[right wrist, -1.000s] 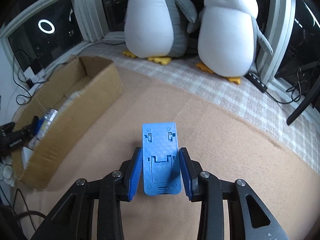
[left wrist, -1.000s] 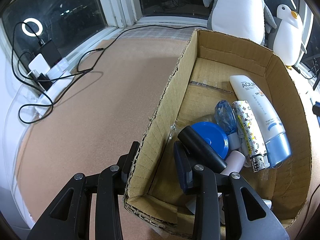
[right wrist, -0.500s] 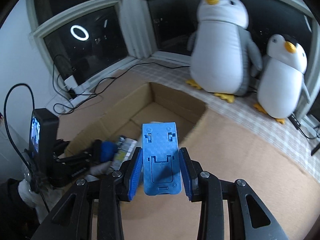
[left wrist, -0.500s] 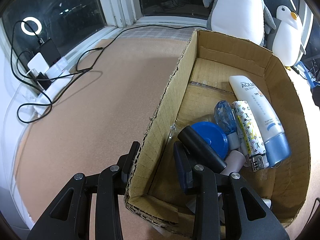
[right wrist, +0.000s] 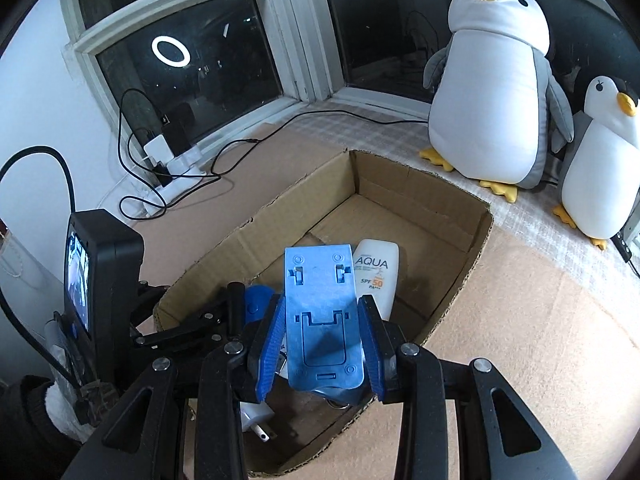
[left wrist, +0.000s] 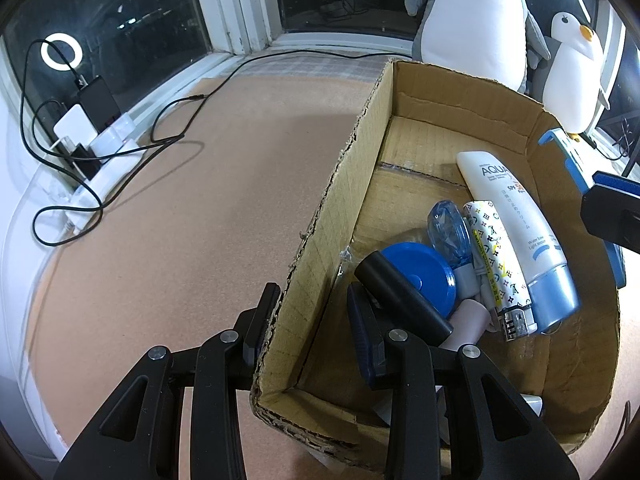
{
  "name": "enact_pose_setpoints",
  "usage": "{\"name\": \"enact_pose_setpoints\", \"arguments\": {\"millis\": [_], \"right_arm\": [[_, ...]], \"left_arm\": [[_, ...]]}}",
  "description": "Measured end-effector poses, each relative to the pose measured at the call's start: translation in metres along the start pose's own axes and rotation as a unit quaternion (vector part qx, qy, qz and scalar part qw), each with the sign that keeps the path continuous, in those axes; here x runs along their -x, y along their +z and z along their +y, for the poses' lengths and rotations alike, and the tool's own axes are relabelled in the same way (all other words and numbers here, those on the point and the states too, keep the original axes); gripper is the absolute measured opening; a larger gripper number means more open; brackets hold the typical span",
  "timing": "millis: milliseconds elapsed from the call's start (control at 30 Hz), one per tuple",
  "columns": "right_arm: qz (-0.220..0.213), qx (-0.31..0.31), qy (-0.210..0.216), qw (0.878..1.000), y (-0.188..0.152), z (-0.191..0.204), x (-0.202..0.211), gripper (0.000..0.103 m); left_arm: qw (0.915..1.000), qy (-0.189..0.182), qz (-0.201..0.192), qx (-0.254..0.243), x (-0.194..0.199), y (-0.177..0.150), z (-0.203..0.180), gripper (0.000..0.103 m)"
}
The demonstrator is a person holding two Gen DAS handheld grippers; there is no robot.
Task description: Organize rigid objects
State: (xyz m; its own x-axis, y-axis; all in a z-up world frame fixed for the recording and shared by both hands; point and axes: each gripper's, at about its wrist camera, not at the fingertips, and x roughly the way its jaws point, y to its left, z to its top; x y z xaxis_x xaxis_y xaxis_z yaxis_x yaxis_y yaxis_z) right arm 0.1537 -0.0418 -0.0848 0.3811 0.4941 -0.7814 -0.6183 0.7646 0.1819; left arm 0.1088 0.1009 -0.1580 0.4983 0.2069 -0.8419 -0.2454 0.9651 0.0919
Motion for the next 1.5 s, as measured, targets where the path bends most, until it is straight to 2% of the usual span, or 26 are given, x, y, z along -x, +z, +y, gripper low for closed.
{"name": "enact_pose_setpoints", "arguments": {"millis": [233,300,367,400,567,633,867,1067,1133,1333,1500], "right_arm": [[0.001,0.004,-0.002,1.0,0.001,0.002,0.0,0.035],[0.002,0.003,-0.002,1.0,0.002,0.003,0.0,0.04],[0.001,0.004,-0.004,1.0,0.003,0.003,0.001,0.051],[0.001,0.004,-0.007,1.0,0.003,0.004,0.001,0.052],[0.004,0.0,-0.011,1.0,0.0,0.002,0.003,0.052],[0.005,-0.004,-0.013,1.0,-0.002,0.001,0.005,0.052],[0.003,-0.022,-0.029,0.999,-0.009,-0.002,0.018,0.057],[0.0,-0.041,-0.052,0.998,-0.016,-0.002,0.034,0.058],[-0.005,-0.046,-0.062,0.997,-0.018,-0.001,0.043,0.059],[-0.037,-0.059,-0.098,0.993,-0.024,0.005,0.081,0.067],[-0.062,-0.076,-0.118,0.988,-0.029,0.01,0.11,0.073]], "left_arm": [[1.0,0.0,0.0,0.0,0.0,0.0,0.001,0.032],[1.0,0.0,0.0,0.0,0.0,0.0,0.001,0.032],[1.0,0.0,0.0,0.0,0.0,0.0,0.001,0.032],[1.0,0.0,0.0,0.0,0.0,0.0,0.001,0.032],[1.0,-0.001,-0.001,0.001,0.001,0.0,0.002,0.032],[1.0,0.003,-0.006,0.0,0.003,0.0,0.002,0.034],[0.9996,0.013,-0.026,0.001,0.018,0.003,0.007,0.034],[0.9984,0.015,-0.055,-0.004,0.045,0.005,0.007,0.049],[0.9976,0.012,-0.067,-0.006,0.057,0.005,0.006,0.057],[0.9946,-0.006,-0.104,-0.007,0.1,0.002,0.004,0.067],[0.9918,-0.018,-0.126,-0.008,0.133,-0.001,0.002,0.07]]}}
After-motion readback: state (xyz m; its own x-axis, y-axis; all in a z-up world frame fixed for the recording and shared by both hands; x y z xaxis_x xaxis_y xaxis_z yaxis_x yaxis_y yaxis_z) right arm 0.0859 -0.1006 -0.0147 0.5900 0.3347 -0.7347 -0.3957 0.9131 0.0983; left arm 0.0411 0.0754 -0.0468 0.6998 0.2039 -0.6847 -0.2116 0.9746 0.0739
